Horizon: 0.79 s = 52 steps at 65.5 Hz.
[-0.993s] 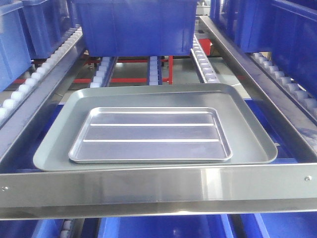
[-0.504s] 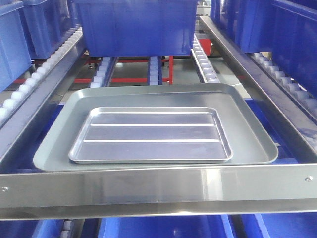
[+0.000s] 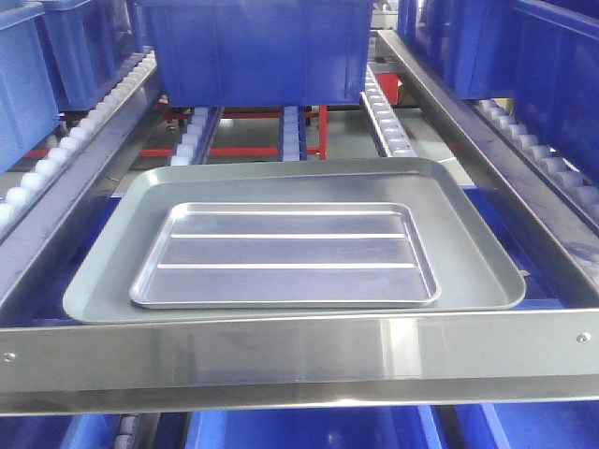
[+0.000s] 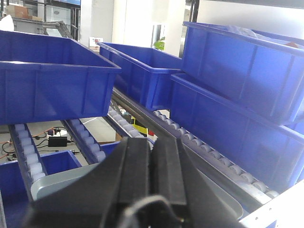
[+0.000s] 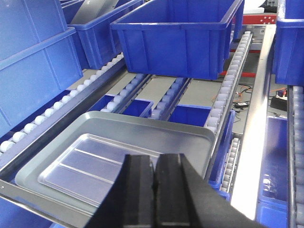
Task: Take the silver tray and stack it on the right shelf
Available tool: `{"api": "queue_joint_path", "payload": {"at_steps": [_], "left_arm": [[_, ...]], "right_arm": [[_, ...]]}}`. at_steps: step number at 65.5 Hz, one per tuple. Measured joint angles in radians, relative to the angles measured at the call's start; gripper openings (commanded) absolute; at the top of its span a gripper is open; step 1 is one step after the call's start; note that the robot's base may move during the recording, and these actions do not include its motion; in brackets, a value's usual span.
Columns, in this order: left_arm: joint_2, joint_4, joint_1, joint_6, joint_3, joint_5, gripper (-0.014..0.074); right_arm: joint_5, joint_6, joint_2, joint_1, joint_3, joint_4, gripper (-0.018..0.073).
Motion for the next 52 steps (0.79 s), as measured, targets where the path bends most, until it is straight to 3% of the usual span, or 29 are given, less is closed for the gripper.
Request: {"api": "queue_joint_path", "payload": {"at_steps": [8, 17, 22, 33, 52], "left_arm": [[0.0, 0.0, 0.0, 0.0, 0.0, 0.0, -0.01], [0.0, 0.0, 0.0, 0.0, 0.0, 0.0, -0.01], [0.0, 0.002, 0.0, 0.0, 0.0, -0.001, -0.01], [0.0, 0.002, 0.0, 0.0, 0.0, -0.001, -0.01], [0.0, 0.021, 0.0, 0.0, 0.0, -0.005, -0.01]], "right_arm": [[0.012, -0.075, -0.015, -0.058, 0.002, 0.057, 0.005], [-0.005, -0.358, -0.03, -0.224, 0.044, 0.306, 0.005], [-0.057, -0.429, -0.042, -0.319, 0.105, 0.415, 0.005], [-0.136, -0.454, -0.162, -0.431, 0.222, 0.459, 0.005], [-0.179, -0.46, -0.222, -0.437, 0.324, 0.468, 0.005]]}}
